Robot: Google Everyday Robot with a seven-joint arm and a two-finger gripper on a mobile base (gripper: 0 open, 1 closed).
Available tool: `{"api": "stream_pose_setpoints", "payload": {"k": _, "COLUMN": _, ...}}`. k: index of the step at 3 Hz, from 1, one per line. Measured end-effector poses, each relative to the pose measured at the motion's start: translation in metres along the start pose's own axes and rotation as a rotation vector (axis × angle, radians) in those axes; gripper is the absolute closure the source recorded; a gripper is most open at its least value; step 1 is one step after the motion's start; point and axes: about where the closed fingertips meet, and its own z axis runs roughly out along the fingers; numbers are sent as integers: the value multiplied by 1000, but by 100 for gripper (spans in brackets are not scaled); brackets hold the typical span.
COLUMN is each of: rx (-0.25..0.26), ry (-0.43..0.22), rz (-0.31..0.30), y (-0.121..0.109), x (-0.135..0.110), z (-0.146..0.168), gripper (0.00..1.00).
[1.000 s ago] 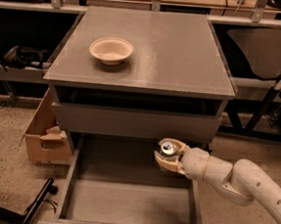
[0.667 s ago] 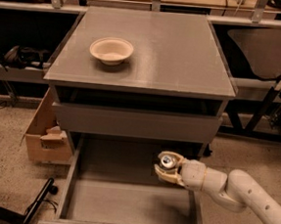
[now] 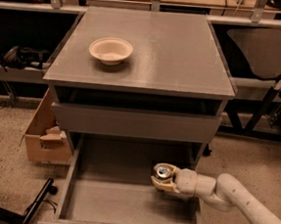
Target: Place redbull can into middle drawer
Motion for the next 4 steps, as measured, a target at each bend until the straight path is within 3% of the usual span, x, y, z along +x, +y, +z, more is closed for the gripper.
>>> {"api": "stream_pose_setpoints", "payload": {"k": 1, "rx": -4, "ry": 3, "rz": 3, "y": -1, "x": 4, "z": 1, "gripper": 82}}
{"api": "stream_pose_setpoints", "payload": {"k": 4, "rx": -4, "ry": 3, "rz": 3, "y": -1, "x": 4, "z": 1, "gripper": 13}}
